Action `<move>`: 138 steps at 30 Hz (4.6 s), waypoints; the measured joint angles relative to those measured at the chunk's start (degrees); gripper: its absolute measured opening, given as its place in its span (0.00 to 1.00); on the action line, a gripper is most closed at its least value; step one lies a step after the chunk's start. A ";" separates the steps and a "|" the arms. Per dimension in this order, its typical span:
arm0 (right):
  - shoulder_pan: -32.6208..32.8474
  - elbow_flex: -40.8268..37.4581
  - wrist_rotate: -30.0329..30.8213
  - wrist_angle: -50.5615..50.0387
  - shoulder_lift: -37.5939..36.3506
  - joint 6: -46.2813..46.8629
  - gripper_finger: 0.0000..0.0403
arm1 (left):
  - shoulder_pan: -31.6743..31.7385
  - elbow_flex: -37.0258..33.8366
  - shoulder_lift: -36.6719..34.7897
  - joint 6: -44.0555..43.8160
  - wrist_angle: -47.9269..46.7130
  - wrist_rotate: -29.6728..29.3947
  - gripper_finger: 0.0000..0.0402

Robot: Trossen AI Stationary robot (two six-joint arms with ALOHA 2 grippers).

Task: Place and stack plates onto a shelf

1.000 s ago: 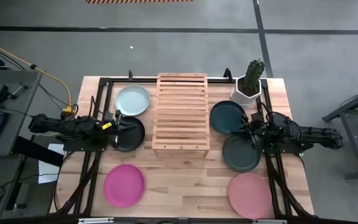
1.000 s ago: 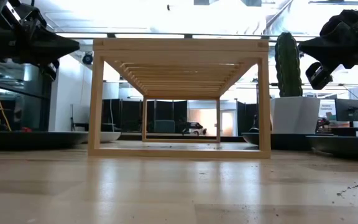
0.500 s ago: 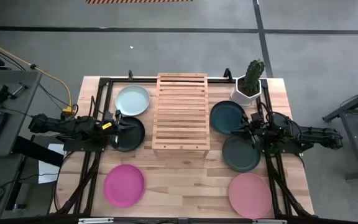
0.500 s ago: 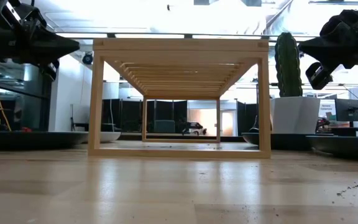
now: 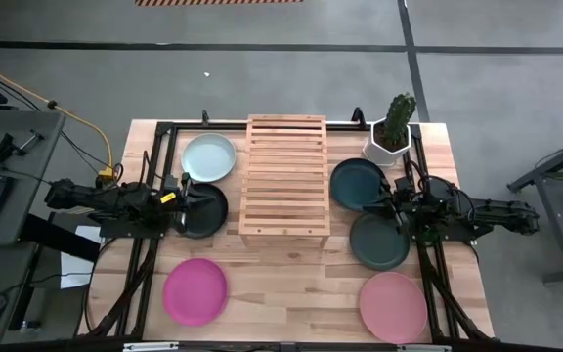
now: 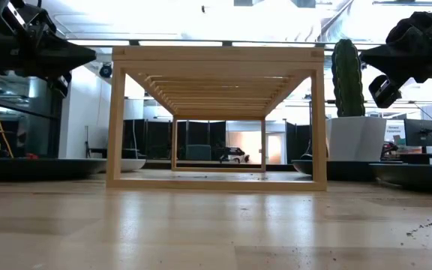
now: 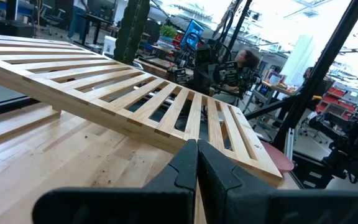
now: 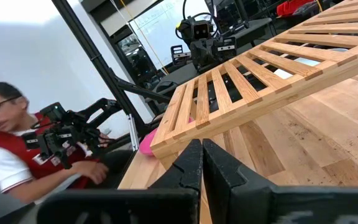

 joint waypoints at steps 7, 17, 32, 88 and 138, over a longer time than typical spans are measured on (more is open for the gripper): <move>0.02 -0.02 0.00 -0.01 0.01 0.00 0.00 | -0.01 0.00 0.01 0.00 0.00 0.00 0.00; 0.02 -0.01 0.00 0.00 0.01 0.00 0.00 | -0.02 0.00 0.02 0.02 0.00 0.00 0.00; 0.01 -0.01 0.00 0.00 0.01 0.00 0.00 | 0.00 0.00 0.02 0.02 0.00 -0.02 0.00; -0.07 -0.02 16.66 5.34 0.01 -2.14 0.00 | 0.11 0.00 0.50 0.00 -0.02 0.14 0.00; 28.75 37.98 4.65 -38.05 55.23 32.86 0.17 | 0.11 0.00 0.50 -1.05 -0.02 0.14 0.00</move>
